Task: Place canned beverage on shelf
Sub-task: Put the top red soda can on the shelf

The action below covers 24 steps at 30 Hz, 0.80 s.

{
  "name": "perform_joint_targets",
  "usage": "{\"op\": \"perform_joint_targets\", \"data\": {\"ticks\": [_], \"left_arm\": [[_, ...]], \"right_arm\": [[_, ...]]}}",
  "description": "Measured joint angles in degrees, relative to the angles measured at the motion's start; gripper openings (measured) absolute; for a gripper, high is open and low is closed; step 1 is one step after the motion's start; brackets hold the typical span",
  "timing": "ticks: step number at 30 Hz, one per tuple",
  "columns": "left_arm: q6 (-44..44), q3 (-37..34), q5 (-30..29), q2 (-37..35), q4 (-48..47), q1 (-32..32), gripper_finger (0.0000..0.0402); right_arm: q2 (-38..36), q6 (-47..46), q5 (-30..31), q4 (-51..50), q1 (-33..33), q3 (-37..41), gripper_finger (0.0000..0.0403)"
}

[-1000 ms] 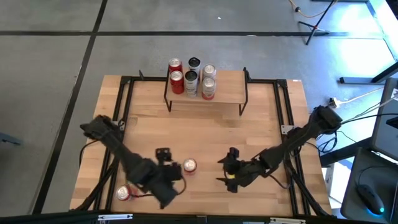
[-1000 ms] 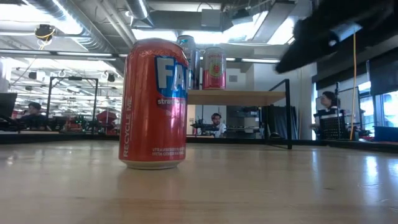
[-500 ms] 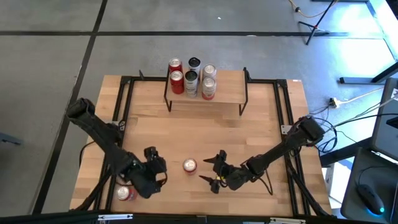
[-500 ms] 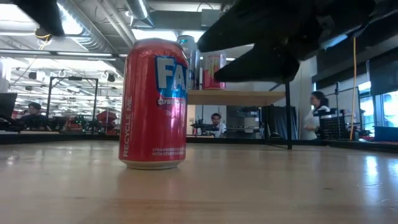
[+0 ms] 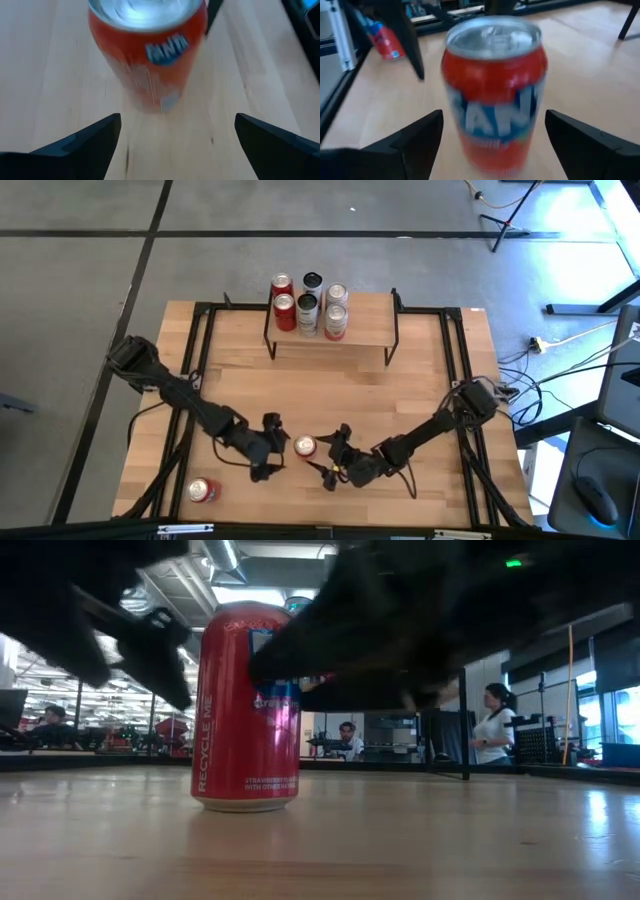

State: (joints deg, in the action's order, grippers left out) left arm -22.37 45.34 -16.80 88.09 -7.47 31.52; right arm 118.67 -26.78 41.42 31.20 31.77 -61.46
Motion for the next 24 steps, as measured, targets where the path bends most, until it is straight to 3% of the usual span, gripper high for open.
{"op": "perform_joint_targets", "data": {"ticks": [5,10,13,17,24], "left_arm": [[4.83,-0.96,7.0,0.0,6.28,-2.75,0.0381],[6.93,-0.94,7.36,0.0,9.63,-3.95,0.0381],[6.62,-0.94,7.54,0.02,9.47,-4.15,0.0381],[6.52,-0.94,7.43,-0.16,9.28,-4.02,0.0381],[2.3,2.6,8.69,-5.05,1.38,-2.37,0.0381]], "right_arm": [[2.71,1.97,-0.19,0.01,-2.59,-4.49,0.0337],[4.25,2.72,-3.08,-1.25,-4.26,-7.25,0.0337],[4.29,2.9,-2.81,-3.13,-4.28,-7.82,0.0328],[4.29,3.08,-2.56,-4.19,-4.41,-7.88,0.0275],[2.44,2.86,-2.45,-5.57,-4.41,-7.79,0.0273]]}}
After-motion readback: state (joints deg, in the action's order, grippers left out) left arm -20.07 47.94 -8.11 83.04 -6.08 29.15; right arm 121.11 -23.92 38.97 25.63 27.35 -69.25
